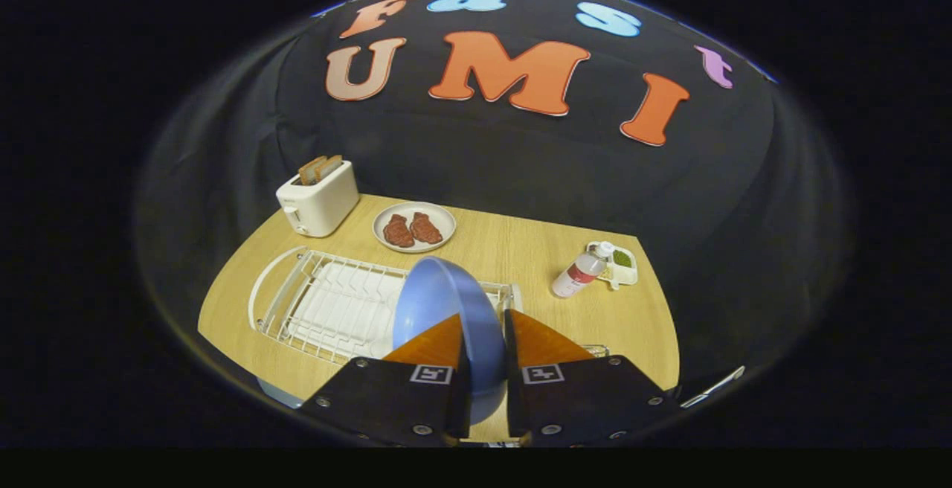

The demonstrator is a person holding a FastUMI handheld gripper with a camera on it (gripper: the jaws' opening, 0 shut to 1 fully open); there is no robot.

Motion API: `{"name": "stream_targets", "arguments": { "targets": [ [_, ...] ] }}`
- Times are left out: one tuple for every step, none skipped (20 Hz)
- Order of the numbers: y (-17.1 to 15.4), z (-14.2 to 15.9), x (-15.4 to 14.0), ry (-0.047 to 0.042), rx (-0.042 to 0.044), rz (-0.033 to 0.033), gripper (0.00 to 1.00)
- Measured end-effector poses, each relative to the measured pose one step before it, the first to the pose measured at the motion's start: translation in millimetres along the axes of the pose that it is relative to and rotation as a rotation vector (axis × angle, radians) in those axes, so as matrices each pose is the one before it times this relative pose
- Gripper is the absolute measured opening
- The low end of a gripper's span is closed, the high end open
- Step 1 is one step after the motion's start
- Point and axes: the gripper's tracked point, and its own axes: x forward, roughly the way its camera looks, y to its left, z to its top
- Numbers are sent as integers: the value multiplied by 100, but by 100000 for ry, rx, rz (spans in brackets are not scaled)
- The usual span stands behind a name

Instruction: Take the plate from the dish rack, then take the spoon from the basket and place it into the plate.

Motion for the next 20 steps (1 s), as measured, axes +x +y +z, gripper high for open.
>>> {"name": "stream_targets", "arguments": {
  "targets": [
    [-412,-563,-650,-522,147,528,20],
    [-343,-631,-562,-610,-238,649,20],
    [-346,-678,-540,-385,17,461,20],
    [-238,-655,-528,-546,442,673,20],
    [-262,-786,-552,-125,85,935,20],
    [-198,-971,-367,3,586,832,20],
    [-170,-1060,-242,502,42,718,20],
    [-190,-1070,-150,478,408,567,20],
    [-261,-1019,-78,580,436,525,20],
    [-270,-1138,29,816,736,503,20],
    [-225,-1115,143,982,1088,487,20],
    [-212,-1033,81,1078,1015,742,20],
    [-151,-1010,170,926,1137,832,20],
    [-117,-978,233,1010,1176,961,20],
    [-175,-824,317,543,1628,1023,20],
    [-40,-820,397,1019,1137,1517,20],
    [7,-1120,452,1580,1229,1999,20],
    [-12,-1030,431,1846,2217,1871,20],
    [257,-1067,419,1712,2565,2982,20],
    [301,-989,350,1743,2784,3066,20]
  ]
}}
